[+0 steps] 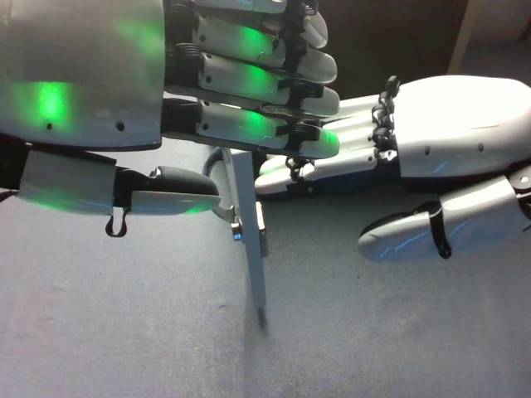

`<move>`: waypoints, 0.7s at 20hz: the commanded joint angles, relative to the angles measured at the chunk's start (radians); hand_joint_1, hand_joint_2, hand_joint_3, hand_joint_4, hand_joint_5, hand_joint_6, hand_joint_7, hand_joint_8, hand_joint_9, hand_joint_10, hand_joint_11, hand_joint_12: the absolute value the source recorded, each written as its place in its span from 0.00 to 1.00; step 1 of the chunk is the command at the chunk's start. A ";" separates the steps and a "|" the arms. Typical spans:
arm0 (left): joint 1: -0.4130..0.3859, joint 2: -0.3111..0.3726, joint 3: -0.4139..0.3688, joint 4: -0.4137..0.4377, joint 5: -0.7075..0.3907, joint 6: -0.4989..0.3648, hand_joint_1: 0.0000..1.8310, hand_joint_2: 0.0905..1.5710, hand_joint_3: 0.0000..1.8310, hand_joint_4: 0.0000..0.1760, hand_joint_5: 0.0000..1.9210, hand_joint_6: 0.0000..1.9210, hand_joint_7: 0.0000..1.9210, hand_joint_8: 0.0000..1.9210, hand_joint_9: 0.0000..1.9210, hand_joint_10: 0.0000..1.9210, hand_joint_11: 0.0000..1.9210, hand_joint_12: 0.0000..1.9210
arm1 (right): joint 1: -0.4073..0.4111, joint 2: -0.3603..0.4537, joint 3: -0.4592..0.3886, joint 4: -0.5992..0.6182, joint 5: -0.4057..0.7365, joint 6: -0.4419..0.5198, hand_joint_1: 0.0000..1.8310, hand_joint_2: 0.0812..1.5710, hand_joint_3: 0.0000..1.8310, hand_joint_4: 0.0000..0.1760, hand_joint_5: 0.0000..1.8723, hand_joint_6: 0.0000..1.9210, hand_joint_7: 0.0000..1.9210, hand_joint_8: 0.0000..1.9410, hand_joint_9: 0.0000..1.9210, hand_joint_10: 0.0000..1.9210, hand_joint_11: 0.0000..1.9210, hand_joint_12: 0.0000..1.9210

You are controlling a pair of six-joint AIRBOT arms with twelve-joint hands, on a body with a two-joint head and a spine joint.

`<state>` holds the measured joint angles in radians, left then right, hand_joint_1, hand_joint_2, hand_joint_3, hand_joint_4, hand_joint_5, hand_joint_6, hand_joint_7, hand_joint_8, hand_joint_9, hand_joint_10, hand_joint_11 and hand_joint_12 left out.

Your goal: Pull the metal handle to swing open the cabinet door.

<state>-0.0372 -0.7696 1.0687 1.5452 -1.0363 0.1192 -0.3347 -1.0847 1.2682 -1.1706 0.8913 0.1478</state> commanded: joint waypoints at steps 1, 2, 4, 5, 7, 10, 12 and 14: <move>-0.009 0.006 -0.003 -0.097 -0.020 0.007 0.00 1.00 0.07 0.00 0.20 0.00 0.20 0.00 0.19 0.00 0.01 0.41 | 0.006 0.002 -0.008 0.080 0.071 0.000 0.00 1.00 0.06 0.00 0.06 0.00 0.07 0.00 0.07 0.00 0.00 0.26; -0.009 0.006 -0.003 -0.097 -0.020 0.007 0.00 1.00 0.07 0.00 0.20 0.00 0.20 0.00 0.19 0.00 0.01 0.42 | 0.006 0.001 -0.014 0.080 0.071 0.000 0.00 1.00 0.06 0.00 0.07 0.00 0.07 0.00 0.07 0.00 0.00 0.26; -0.009 0.006 -0.003 -0.097 -0.020 0.007 0.00 1.00 0.07 0.00 0.20 0.00 0.20 0.00 0.19 0.00 0.01 0.41 | 0.006 -0.001 -0.023 0.080 0.082 0.000 0.00 1.00 0.06 0.00 0.06 0.00 0.07 0.00 0.06 0.00 0.00 0.24; -0.009 0.006 -0.003 -0.097 -0.020 0.007 0.00 1.00 0.07 0.00 0.20 0.00 0.20 0.00 0.19 0.00 0.01 0.41 | 0.006 -0.003 -0.028 0.080 0.095 0.000 0.00 1.00 0.06 0.00 0.06 0.00 0.07 0.00 0.06 0.00 0.00 0.24; -0.009 0.006 -0.003 -0.097 -0.020 0.007 0.00 1.00 0.07 0.00 0.20 0.00 0.20 0.00 0.18 0.00 0.01 0.41 | 0.006 -0.006 -0.038 0.080 0.099 0.000 0.00 1.00 0.06 0.00 0.06 0.00 0.07 0.00 0.07 0.00 0.00 0.25; -0.009 0.006 -0.003 -0.097 -0.020 0.007 0.00 1.00 0.07 0.00 0.19 0.00 0.20 0.00 0.18 0.00 0.01 0.41 | 0.006 -0.010 -0.043 0.080 0.112 0.000 0.00 1.00 0.06 0.00 0.05 0.00 0.07 0.00 0.06 0.00 0.00 0.24; -0.009 0.006 -0.003 -0.097 -0.020 0.007 0.00 1.00 0.07 0.00 0.20 0.00 0.20 0.00 0.18 0.00 0.01 0.41 | 0.006 -0.008 -0.051 0.080 0.120 0.000 0.00 1.00 0.07 0.00 0.05 0.00 0.06 0.00 0.06 0.00 0.00 0.24; -0.009 0.006 -0.003 -0.097 -0.020 0.007 0.00 1.00 0.08 0.00 0.20 0.00 0.20 0.00 0.19 0.00 0.01 0.41 | 0.006 -0.009 -0.056 0.080 0.131 0.000 0.00 1.00 0.07 0.00 0.05 0.00 0.06 0.00 0.06 0.00 0.00 0.24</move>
<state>-0.0372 -0.7696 1.0687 1.5452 -1.0363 0.1196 -0.3347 -1.0973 1.2190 -1.1709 0.9401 0.1471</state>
